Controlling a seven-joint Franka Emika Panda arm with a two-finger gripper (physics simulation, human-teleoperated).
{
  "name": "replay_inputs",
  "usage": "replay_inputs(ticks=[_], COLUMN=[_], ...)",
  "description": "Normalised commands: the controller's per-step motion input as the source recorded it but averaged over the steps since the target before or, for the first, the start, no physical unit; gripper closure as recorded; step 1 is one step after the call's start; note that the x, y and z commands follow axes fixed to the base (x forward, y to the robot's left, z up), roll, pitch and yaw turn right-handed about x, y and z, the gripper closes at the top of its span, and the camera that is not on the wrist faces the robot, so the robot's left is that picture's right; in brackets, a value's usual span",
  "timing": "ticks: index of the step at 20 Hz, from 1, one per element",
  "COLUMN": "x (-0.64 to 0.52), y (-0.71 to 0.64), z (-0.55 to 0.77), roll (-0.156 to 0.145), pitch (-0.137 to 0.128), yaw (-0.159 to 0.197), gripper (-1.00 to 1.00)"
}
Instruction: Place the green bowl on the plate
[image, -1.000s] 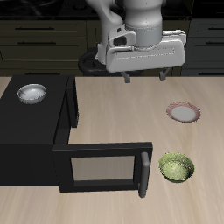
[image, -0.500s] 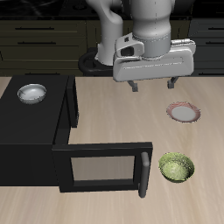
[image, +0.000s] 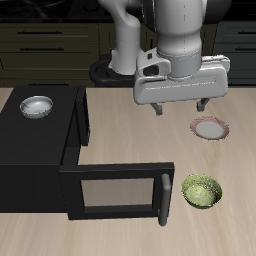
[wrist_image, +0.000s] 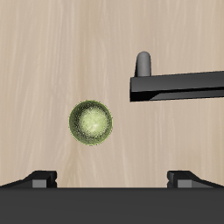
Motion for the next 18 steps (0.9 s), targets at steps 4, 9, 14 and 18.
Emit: replay_inputs(ticks=[4, 9, 14, 18], x=[0.11, 0.08, 0.05, 0.03], y=[0.02, -0.03, -0.03, 0.00], z=[-0.14, -0.13, -0.23, -0.25], roll=[-0.012, -0.010, -0.017, -0.007], pitch=[0.010, -0.008, 0.001, -0.007], yaw=[0.017, 0.014, 0.007, 0.007], gripper=[-1.00, -1.00, -1.00, -1.00])
